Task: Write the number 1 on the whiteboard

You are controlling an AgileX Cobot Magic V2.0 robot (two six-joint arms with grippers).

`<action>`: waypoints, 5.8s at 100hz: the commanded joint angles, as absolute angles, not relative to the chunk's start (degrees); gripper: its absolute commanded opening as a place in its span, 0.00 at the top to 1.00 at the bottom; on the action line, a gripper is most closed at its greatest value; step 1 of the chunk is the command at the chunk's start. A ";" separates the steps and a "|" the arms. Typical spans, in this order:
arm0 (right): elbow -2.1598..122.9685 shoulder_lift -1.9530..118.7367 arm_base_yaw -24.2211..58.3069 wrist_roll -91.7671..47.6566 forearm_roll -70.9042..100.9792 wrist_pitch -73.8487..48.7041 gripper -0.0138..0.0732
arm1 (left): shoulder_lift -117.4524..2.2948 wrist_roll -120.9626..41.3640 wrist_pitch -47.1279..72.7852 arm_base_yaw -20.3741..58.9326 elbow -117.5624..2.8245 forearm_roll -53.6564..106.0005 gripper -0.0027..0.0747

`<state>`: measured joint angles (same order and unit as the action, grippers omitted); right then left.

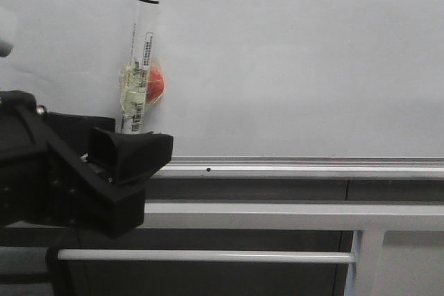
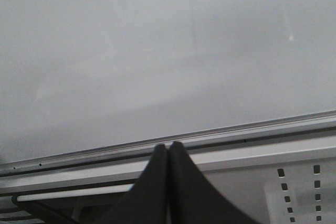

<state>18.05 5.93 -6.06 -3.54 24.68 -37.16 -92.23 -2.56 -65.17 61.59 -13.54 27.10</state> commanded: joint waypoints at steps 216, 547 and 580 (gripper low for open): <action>40.90 47.99 34.00 -30.02 24.22 -37.59 0.36 | -77.35 -30.29 -10.28 62.04 -36.05 1.60 0.99; 18.97 3.49 25.88 -16.30 19.36 -18.63 0.89 | -42.45 -29.40 -42.21 66.28 -14.19 38.51 0.99; 18.97 11.80 25.88 -19.48 19.36 -14.46 0.89 | -42.45 -29.40 -42.30 66.28 -14.19 38.78 0.99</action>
